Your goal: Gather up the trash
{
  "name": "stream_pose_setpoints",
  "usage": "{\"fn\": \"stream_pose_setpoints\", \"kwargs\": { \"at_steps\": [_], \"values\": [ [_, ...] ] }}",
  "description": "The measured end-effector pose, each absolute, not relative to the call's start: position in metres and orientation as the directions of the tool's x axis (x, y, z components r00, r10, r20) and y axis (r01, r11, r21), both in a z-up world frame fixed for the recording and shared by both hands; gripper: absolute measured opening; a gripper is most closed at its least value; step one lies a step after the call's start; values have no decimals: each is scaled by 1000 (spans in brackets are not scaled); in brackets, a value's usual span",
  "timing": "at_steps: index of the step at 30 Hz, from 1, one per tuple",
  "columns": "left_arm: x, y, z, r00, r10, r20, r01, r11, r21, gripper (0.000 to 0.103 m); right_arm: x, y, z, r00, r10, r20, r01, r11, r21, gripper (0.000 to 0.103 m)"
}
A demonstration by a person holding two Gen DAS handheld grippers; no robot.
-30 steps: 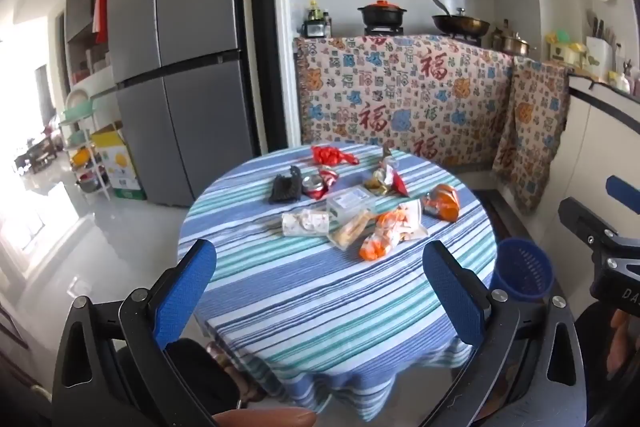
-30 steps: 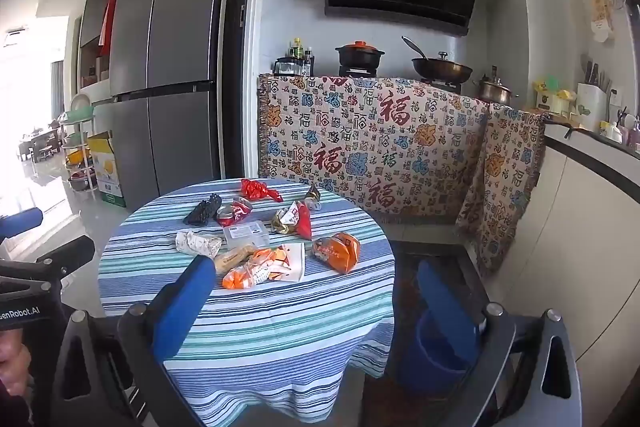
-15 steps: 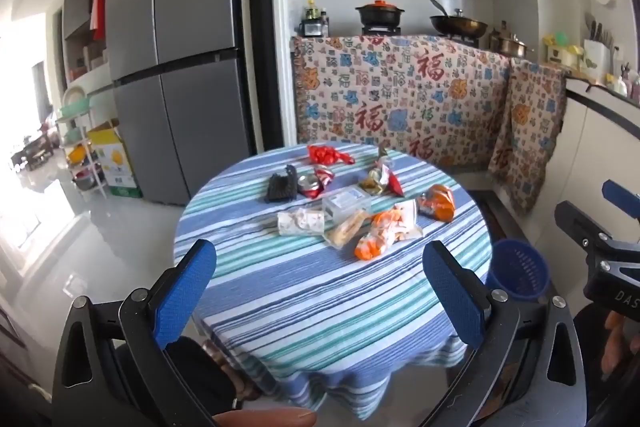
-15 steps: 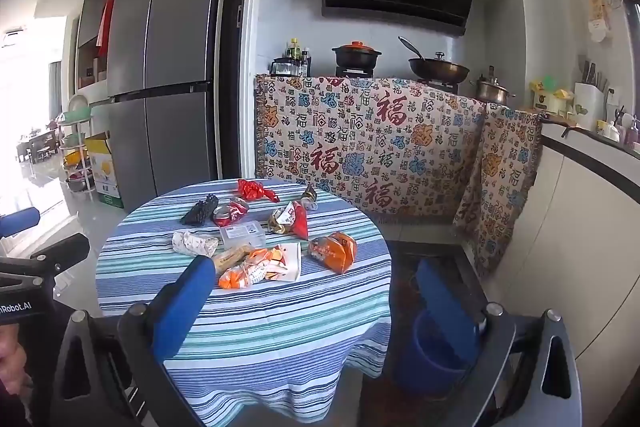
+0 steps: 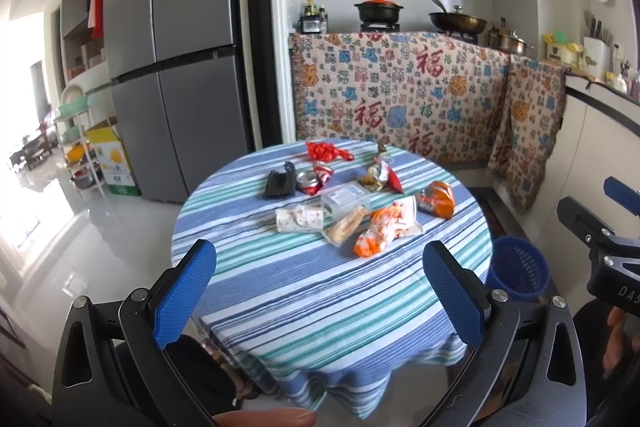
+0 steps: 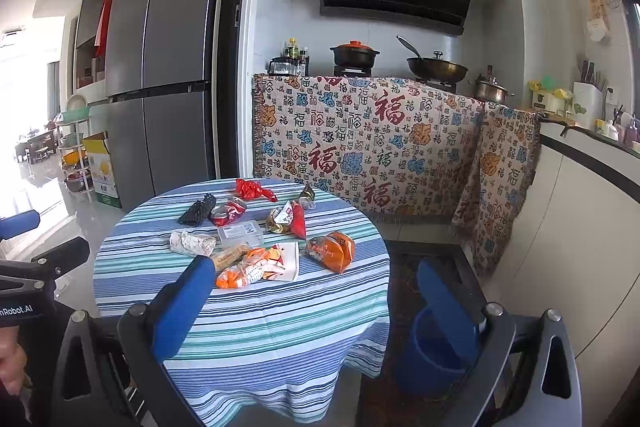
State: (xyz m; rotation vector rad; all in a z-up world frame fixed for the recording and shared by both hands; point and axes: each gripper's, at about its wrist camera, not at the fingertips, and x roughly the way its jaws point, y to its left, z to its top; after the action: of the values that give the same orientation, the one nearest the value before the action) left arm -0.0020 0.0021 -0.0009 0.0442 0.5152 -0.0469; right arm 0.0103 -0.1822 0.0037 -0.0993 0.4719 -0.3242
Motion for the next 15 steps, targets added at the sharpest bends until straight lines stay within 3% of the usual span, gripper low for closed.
{"fn": "stream_pose_setpoints", "kwargs": {
  "at_steps": [15],
  "values": [
    [-1, -1, -3, 871, -33, -491, 57, 998, 35, 103, 9, -184, 5, 843, -332, -424, 288, 943, -166, 103]
  ]
}}
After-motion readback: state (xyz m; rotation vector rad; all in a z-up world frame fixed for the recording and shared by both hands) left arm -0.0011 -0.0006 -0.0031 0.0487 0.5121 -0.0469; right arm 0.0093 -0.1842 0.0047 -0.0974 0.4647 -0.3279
